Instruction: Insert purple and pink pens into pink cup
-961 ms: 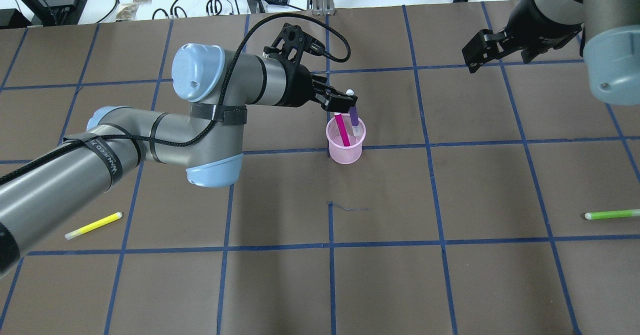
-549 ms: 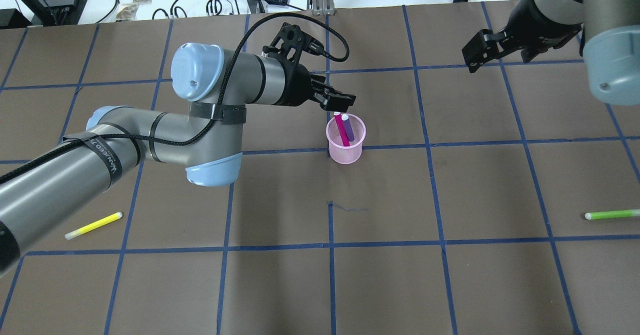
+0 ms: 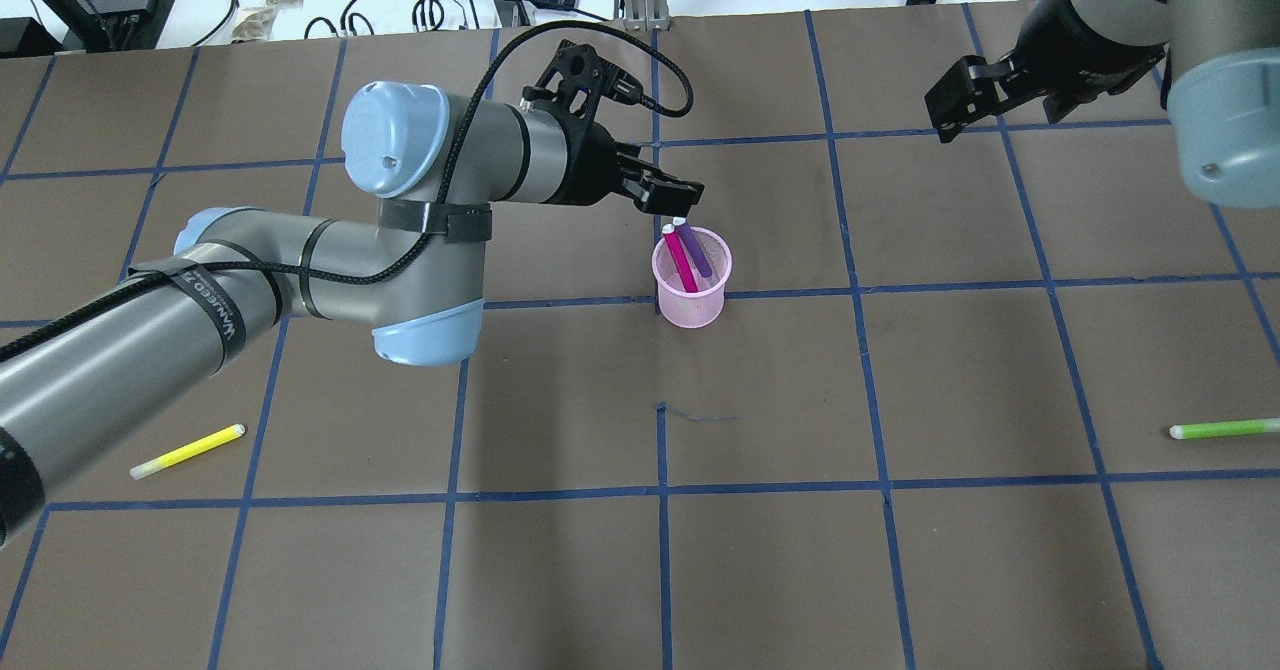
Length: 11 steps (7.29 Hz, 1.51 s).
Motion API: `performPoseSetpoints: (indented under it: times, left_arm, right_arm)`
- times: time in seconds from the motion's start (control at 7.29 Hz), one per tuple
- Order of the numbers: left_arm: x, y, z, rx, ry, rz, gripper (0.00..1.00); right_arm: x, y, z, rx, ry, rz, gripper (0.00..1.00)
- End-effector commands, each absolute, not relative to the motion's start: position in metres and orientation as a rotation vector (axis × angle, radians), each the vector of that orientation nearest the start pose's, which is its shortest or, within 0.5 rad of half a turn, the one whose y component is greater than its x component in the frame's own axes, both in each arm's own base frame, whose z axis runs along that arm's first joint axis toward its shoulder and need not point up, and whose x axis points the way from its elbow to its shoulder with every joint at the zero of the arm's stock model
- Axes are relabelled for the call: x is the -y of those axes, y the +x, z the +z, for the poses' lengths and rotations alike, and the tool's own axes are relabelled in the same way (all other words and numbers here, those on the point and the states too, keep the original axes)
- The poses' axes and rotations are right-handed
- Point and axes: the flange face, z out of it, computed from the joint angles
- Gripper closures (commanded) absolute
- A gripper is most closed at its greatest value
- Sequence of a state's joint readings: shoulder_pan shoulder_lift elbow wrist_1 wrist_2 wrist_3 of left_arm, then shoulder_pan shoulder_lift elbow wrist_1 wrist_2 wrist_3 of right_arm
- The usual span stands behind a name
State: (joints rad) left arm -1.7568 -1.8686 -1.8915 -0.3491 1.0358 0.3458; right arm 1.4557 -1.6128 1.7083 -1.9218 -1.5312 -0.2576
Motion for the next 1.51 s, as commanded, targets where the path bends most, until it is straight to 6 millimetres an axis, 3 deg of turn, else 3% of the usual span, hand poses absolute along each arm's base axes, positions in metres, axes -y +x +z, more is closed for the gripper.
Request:
performPoseSetpoints:
  times: [0.0, 0.27, 0.41, 0.55, 0.69, 0.82, 1.1, 1.37]
  left_arm:
    - [0.549, -0.267, 0.376, -3.254, 1.048, -1.009, 0.00]
    - [0.542, -0.257, 0.452, -3.350, 0.835, -0.637, 0.00]
    - [0.524, -0.240, 0.461, -3.336, 0.723, -0.312, 0.00]
    - [0.511, -0.224, 0.462, -3.333, 0.620, -0.170, 0.00]
    - [0.502, -0.191, 0.456, -3.264, 0.356, -0.002, 0.00]
    - [0.495, -0.171, 0.459, -3.245, 0.116, 0.057, 0.00]
    - [0.489, -0.132, 0.462, -3.241, -0.050, 0.167, 0.00]
    - [0.482, -0.125, 0.471, -3.243, -0.050, 0.148, 0.00]
  right_arm:
    - [0.502, 0.079, 0.491, -3.122, -0.206, -0.427, 0.00]
    - [0.503, 0.082, 0.522, -3.122, -0.010, -0.320, 0.00]
    - [0.494, 0.085, 0.532, -3.122, 0.052, -0.231, 0.00]
    - [0.488, 0.088, 0.543, -3.117, 0.107, -0.192, 0.00]
    - [0.484, 0.107, 0.545, -3.113, 0.156, -0.161, 0.00]
    - [0.485, 0.116, 0.543, -3.154, 0.118, -0.160, 0.00]
    - [0.486, 0.121, 0.538, -3.140, 0.116, -0.145, 0.00]
    - [0.491, 0.128, 0.532, -3.127, 0.093, -0.125, 0.00]
